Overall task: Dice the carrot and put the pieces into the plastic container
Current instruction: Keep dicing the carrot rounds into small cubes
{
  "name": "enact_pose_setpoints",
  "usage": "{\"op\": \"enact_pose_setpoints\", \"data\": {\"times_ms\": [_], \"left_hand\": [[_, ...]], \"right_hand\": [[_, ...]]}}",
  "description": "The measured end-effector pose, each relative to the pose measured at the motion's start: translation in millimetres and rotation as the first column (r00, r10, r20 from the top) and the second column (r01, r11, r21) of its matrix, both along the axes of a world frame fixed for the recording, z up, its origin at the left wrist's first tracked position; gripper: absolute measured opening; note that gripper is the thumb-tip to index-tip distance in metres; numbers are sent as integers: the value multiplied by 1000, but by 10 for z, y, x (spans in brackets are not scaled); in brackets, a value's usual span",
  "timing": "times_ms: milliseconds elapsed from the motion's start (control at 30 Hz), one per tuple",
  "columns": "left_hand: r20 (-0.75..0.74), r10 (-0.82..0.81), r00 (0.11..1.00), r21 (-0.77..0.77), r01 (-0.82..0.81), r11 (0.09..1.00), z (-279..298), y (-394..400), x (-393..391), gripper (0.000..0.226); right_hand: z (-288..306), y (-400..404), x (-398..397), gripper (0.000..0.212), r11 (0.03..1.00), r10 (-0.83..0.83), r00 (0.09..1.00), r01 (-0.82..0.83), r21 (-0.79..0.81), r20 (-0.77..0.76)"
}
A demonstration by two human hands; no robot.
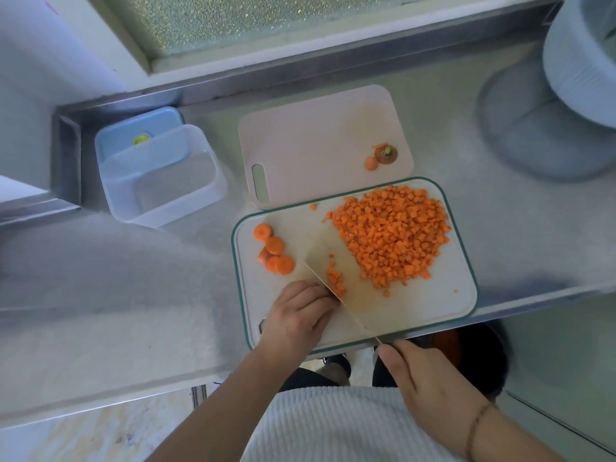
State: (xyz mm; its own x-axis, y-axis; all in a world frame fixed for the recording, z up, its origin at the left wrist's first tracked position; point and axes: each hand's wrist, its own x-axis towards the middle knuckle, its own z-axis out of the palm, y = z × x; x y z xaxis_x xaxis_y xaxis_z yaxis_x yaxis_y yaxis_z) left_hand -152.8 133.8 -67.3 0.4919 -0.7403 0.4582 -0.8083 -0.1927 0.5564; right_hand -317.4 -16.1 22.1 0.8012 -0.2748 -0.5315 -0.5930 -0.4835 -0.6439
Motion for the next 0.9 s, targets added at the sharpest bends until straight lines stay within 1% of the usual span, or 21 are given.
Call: {"op": "enact_pose_setpoints", "data": {"times_ms": [100, 200, 267, 367, 533, 667, 733, 833, 900], "left_hand": [[3, 2, 1000, -5, -2, 1000, 10, 4, 12, 16], [29, -3, 1000, 7, 3, 1000, 11, 40, 9, 14], [50, -3, 999, 14, 2, 1000, 14, 77, 0, 14], [39, 3, 999, 10, -3, 1000, 23, 96, -20, 15], [1, 14, 1000, 16, -14, 1000, 10, 78, -29, 13], [-10, 33, 999, 14, -33, 999, 1, 91, -31, 12], [-8, 43, 999, 9, -43, 999, 8, 84, -24, 15], [-22, 53, 998, -7, -53, 999, 17, 82, -24, 21], [-34, 67, 997, -11, -67, 998, 10, 92, -31, 19]], "right_hand": [[-90, 52, 127, 67, 1000, 3, 998, -2, -19, 59], [-89, 35, 139, 76, 999, -41, 995, 39, 21, 94], [-51, 8, 66, 77, 998, -48, 995, 44, 52, 89], [-5, -3, -45, 78, 997, -20, 999, 17, 74, 35], [-76, 61, 14, 84, 1000, 16, 999, -17, 9, 38], [-97, 80, 97, 78, 1000, -19, 997, 18, 23, 72], [-22, 63, 59, 70, 999, -37, 997, 35, 39, 73], [106, 58, -9, 54, 998, -16, 999, 13, 65, 35], [87, 67, -40, 52, 999, -2, 1000, 1, 55, 13]]}}
